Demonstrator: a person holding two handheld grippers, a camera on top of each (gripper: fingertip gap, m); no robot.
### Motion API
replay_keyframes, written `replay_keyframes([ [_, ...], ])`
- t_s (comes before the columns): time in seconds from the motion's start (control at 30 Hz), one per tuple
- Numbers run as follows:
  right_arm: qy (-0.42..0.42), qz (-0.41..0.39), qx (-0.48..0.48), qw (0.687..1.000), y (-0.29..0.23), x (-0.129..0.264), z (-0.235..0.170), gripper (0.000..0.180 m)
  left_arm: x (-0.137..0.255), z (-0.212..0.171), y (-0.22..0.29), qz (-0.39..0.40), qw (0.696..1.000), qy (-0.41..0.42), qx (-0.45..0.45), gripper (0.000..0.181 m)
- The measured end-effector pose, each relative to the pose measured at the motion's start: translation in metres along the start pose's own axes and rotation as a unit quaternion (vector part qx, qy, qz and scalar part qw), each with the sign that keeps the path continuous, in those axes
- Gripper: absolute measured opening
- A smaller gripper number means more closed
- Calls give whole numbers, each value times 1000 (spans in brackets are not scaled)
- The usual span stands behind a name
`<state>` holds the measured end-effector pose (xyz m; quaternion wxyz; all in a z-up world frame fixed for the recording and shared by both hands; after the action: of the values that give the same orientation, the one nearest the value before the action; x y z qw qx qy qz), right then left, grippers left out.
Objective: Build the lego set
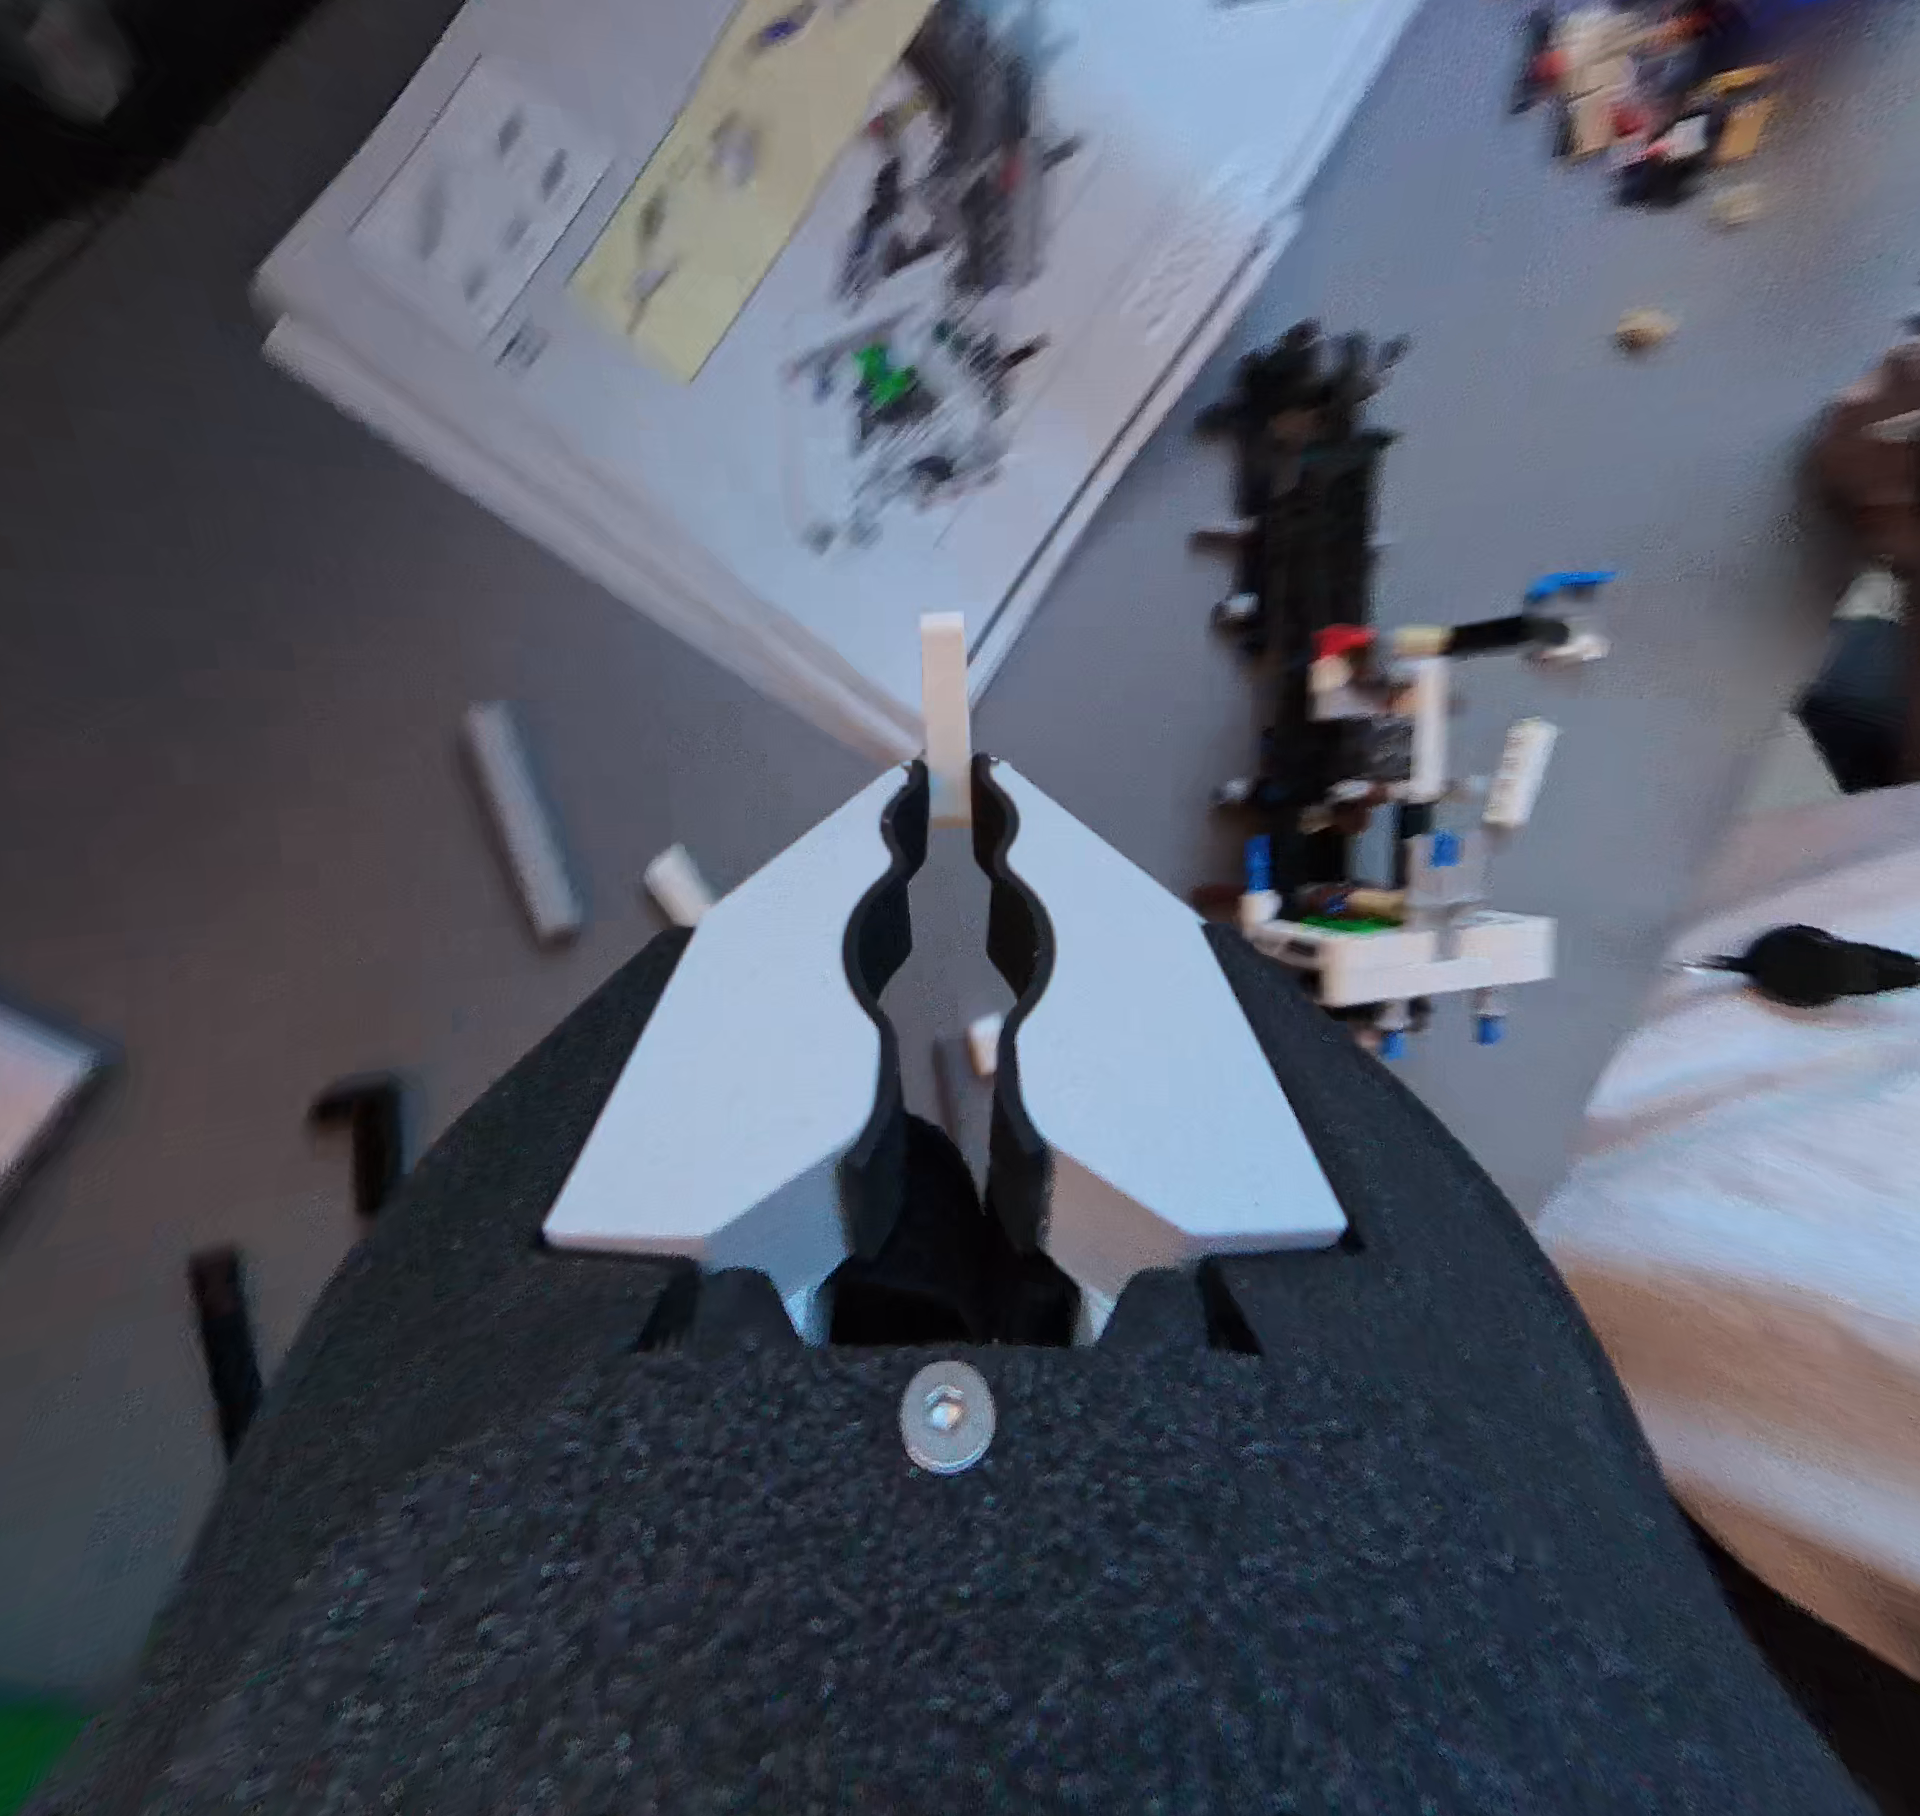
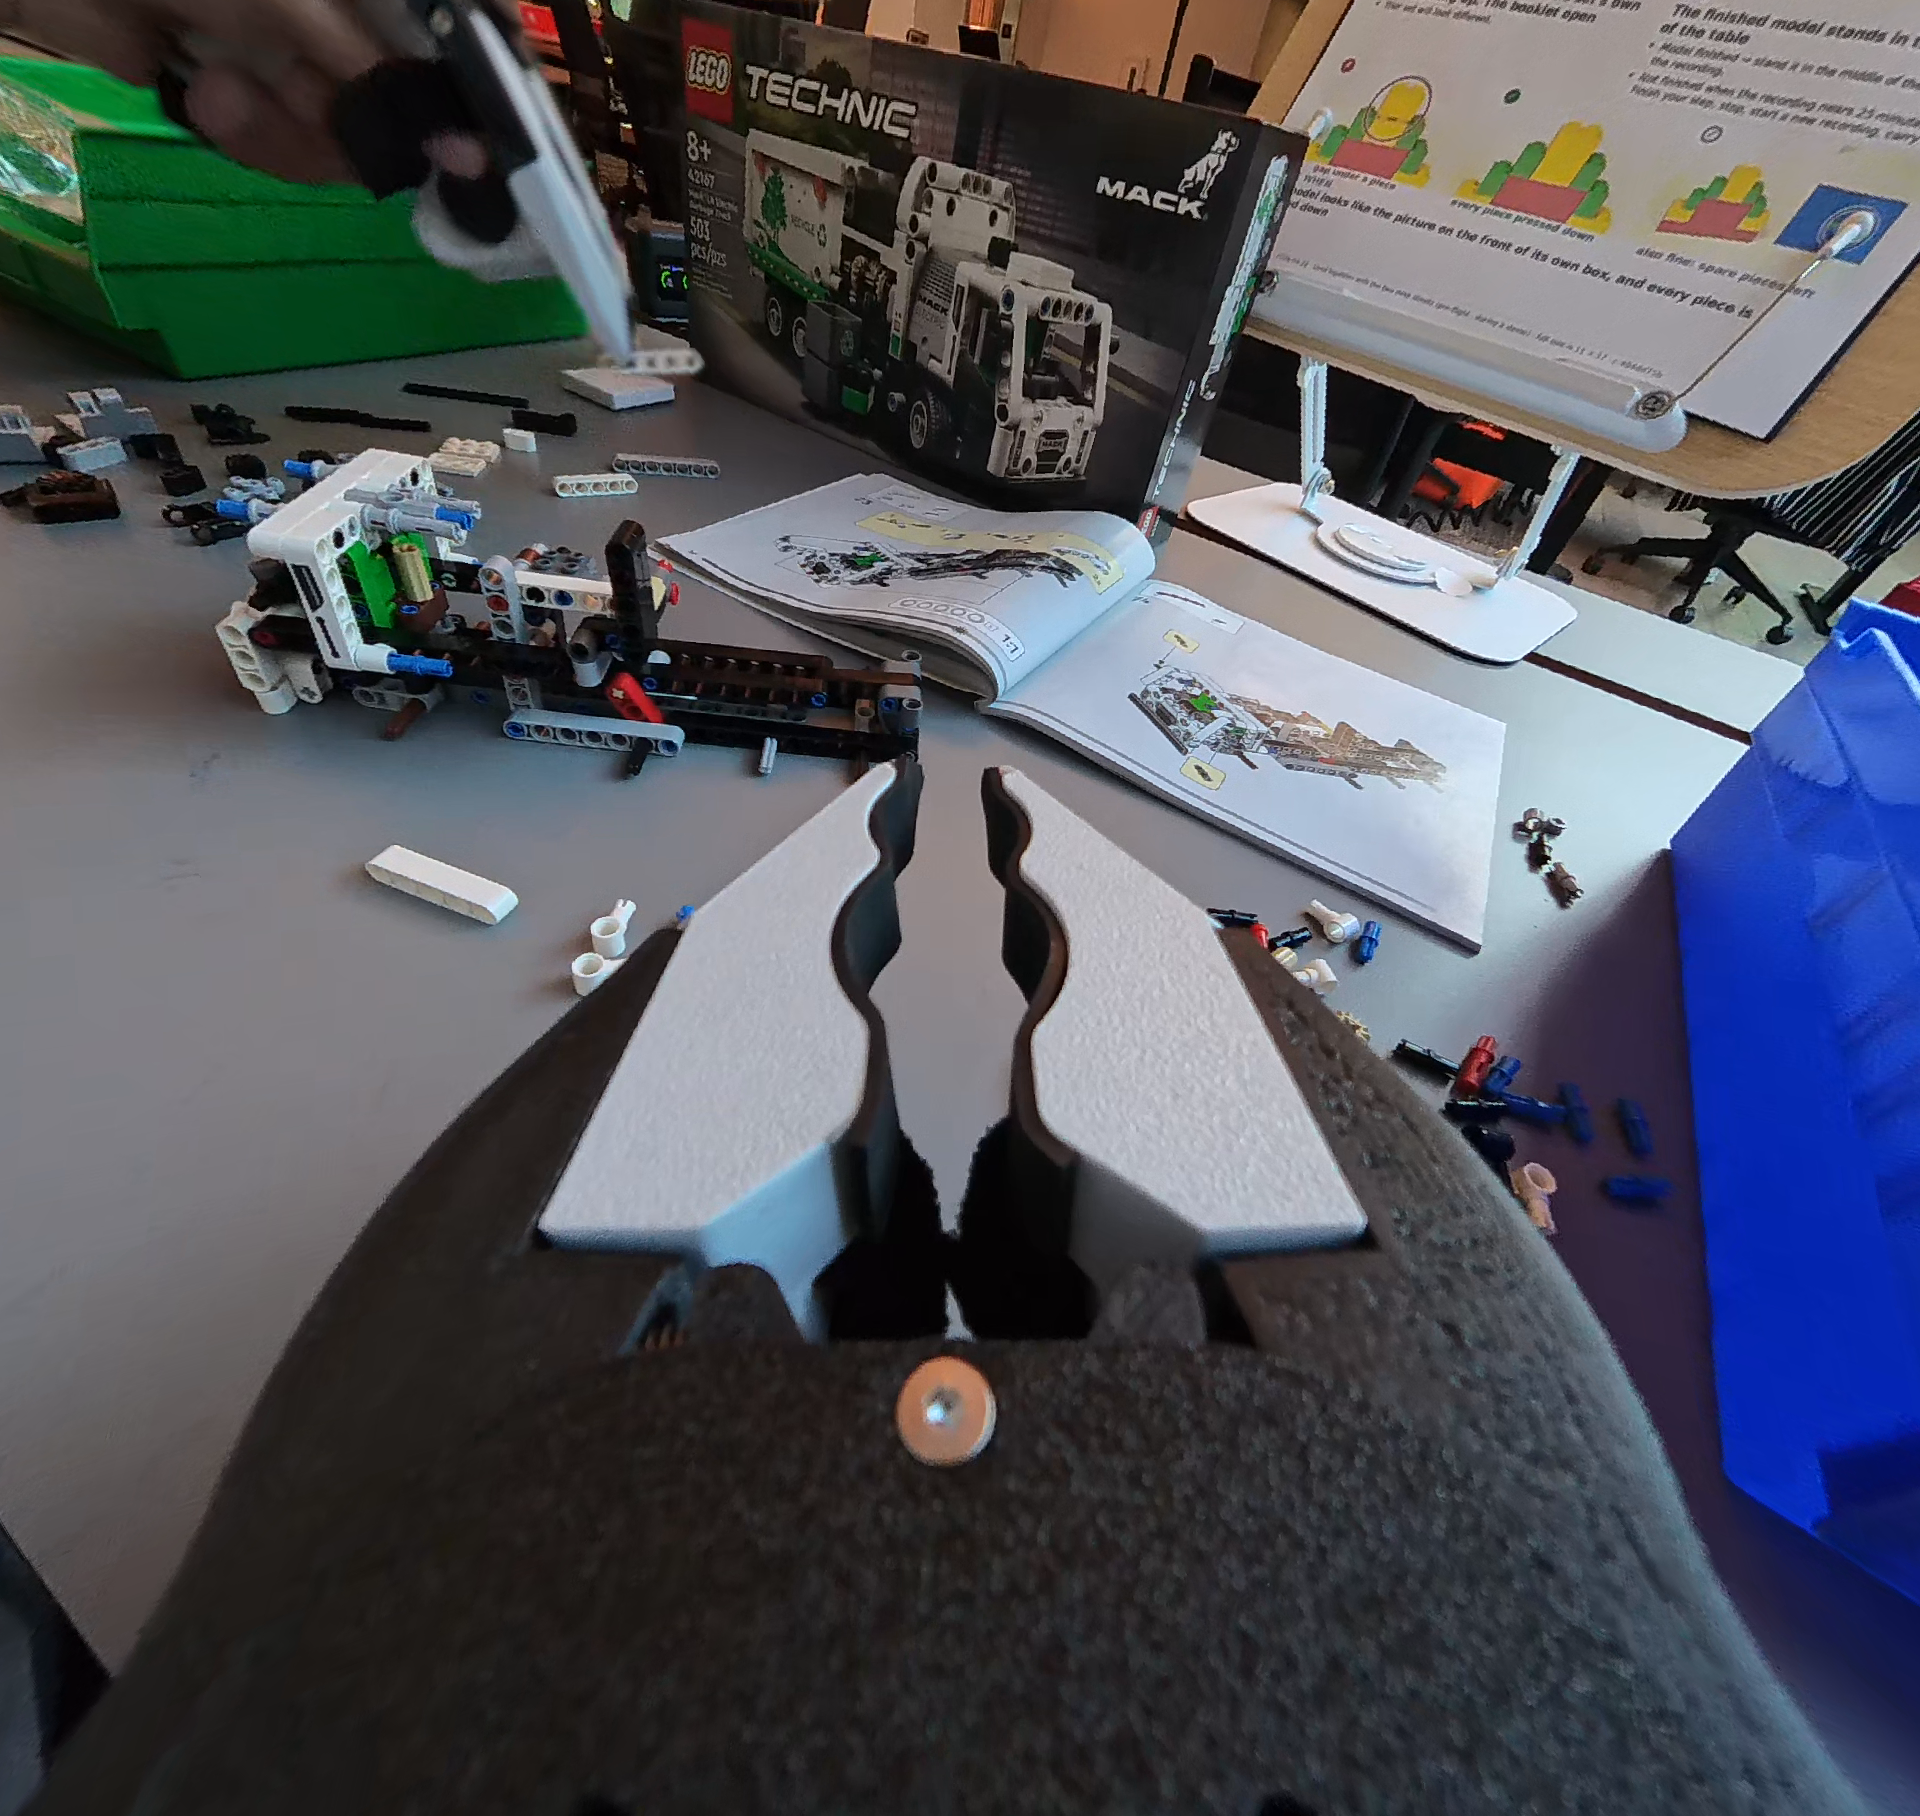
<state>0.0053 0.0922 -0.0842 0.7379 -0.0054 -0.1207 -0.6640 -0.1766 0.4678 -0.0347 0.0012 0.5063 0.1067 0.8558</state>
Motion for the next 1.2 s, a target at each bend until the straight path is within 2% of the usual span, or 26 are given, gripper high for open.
replay_keyframes([
  [0.03,0,0,2,1000,0,0,0,11,-1,15,6,-27,999,-1,-19,5],
  [0.13,-1,-2,7,1000,-1,0,0,11,-20,60,29,-78,990,-24,-117,5],
  [0.23,-5,-3,11,1000,-2,-1,0,11,-53,92,58,-99,959,-63,-257,5],
  [0.3,-6,-5,13,1000,-3,-1,0,11,-75,107,72,-104,946,-101,-289,5],
  [0.43,-4,-5,20,1000,-4,-1,0,11,-100,120,83,-55,932,-145,-329,5],
  [0.8,-13,-6,31,999,-6,-3,0,11,-120,118,75,-58,939,-148,-305,5],
  [1.2,-14,-4,31,999,-6,-3,-1,11,-131,112,66,-61,927,-180,-324,5],
])
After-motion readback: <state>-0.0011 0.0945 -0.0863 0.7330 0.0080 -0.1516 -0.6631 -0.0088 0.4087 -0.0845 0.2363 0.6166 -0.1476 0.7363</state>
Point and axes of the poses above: each gripper's, where its closed fingertips meet, x back along the fingers, z out of its top, y = z × x across the jaws, the point moved 10 cm from there along x, back along the fingers, and after that the axes turned 7 degrees about z, right-handed, at the moved point
